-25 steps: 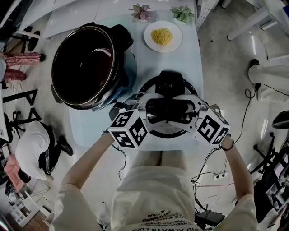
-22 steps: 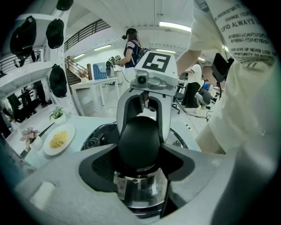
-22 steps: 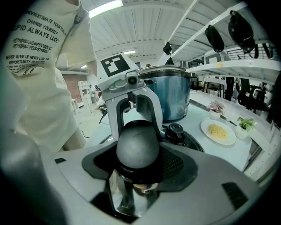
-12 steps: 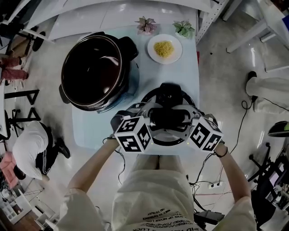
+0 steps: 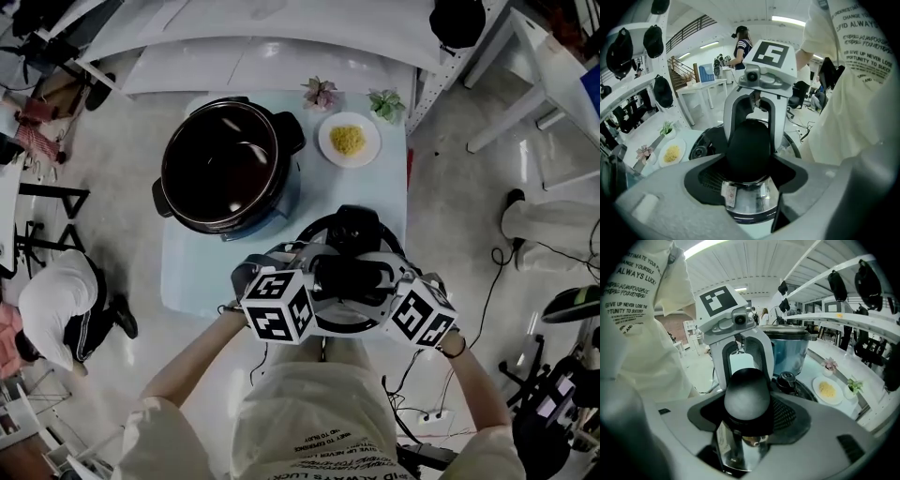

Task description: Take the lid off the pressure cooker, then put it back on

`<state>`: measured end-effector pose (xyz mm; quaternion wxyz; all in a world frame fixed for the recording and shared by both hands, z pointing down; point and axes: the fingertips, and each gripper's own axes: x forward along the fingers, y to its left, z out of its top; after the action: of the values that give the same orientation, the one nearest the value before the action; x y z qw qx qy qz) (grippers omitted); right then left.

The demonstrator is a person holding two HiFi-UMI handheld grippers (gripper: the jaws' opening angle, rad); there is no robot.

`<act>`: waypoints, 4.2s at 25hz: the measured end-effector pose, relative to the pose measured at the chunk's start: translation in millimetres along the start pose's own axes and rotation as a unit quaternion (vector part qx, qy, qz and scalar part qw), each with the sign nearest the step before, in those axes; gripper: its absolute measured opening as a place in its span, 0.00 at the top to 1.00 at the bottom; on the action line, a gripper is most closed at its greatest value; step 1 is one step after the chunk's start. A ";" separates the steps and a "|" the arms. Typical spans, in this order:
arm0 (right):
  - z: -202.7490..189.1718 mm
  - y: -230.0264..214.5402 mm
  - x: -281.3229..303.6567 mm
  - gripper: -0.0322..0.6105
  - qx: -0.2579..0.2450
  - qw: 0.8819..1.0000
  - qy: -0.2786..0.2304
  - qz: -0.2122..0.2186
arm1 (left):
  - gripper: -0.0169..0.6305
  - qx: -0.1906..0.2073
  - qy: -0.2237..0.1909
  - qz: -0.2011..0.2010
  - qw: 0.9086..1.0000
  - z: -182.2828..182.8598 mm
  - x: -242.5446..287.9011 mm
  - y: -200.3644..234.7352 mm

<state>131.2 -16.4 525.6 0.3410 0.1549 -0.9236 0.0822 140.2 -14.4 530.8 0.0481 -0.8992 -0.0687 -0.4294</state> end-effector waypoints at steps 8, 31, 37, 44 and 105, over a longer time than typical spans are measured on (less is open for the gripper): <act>26.3 15.8 -24.8 0.52 -0.017 1.000 -0.007 -0.003 | 0.53 0.009 0.003 0.020 1.000 22.9 -30.3 -12.7; 92.6 41.1 -80.1 0.52 -0.091 0.995 -0.043 -0.006 | 0.53 0.041 0.018 0.097 0.994 75.3 -103.7 -28.9; 107.0 41.5 -90.1 0.52 -0.122 0.991 -0.051 -0.006 | 0.53 0.047 0.020 0.125 0.991 84.7 -118.2 -27.7; 124.1 37.9 -91.0 0.52 -0.142 0.988 -0.055 0.004 | 0.53 0.043 0.023 0.149 0.988 85.9 -135.2 -20.7; 285.4 -112.3 71.6 0.52 -0.066 0.997 -0.036 0.008 | 0.54 0.089 -0.004 0.084 0.992 -61.2 -263.0 166.3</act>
<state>-54.3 -211.8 362.6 0.3162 0.1278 -0.9399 0.0183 -42.8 -208.8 359.8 0.1637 -0.8956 -0.0313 -0.4124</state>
